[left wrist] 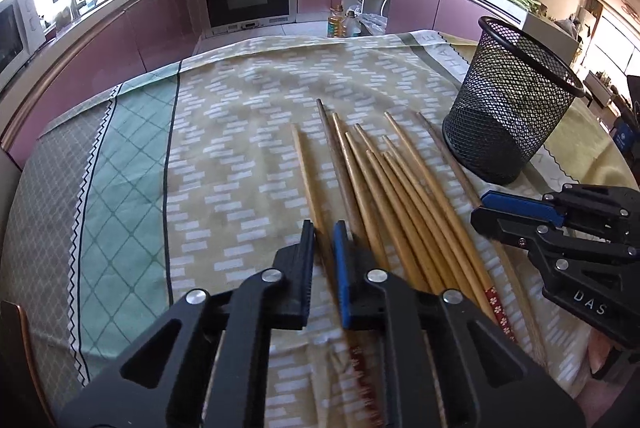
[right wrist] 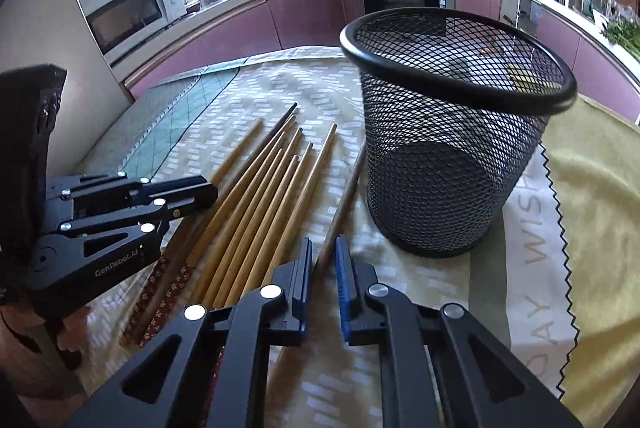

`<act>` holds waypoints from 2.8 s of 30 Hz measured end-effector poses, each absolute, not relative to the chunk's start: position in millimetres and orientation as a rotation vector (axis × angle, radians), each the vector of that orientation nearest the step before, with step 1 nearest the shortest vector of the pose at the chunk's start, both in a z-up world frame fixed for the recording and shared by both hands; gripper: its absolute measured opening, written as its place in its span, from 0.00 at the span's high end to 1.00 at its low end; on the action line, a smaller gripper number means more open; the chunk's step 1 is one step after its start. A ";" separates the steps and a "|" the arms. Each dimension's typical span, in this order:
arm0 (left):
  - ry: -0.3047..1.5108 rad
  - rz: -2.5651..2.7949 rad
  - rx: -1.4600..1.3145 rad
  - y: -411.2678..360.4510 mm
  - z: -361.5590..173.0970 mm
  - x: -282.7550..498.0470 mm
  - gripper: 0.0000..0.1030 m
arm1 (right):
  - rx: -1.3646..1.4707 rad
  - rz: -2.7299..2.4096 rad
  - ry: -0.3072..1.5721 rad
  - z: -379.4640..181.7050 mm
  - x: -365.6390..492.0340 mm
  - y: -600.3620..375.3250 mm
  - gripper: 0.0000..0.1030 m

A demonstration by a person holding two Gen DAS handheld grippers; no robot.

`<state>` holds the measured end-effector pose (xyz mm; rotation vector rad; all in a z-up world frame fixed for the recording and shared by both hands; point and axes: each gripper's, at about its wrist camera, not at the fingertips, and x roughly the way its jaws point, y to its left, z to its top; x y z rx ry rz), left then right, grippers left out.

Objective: Organize utensils
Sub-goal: 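Lower the left tool onto one wooden chopstick and close it while the right tool grasps another, then lift the chopsticks upright with both tools and lower them into the black mesh holder, then open both tools to release the chopsticks and withdraw from the holder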

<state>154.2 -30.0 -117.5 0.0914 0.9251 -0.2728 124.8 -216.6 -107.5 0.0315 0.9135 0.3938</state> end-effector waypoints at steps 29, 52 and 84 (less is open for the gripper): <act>0.574 -0.531 -0.094 -18.6 43.8 82.7 0.93 | 0.149 0.528 0.545 12.2 89.9 -286.5 0.95; 0.537 -0.600 -0.040 -121.1 69.1 150.9 0.93 | 0.078 0.424 0.465 44.0 145.6 -311.9 0.95; 0.574 -0.468 -0.001 -57.0 13.2 144.2 0.58 | 0.099 0.439 0.541 10.8 127.8 -303.0 0.67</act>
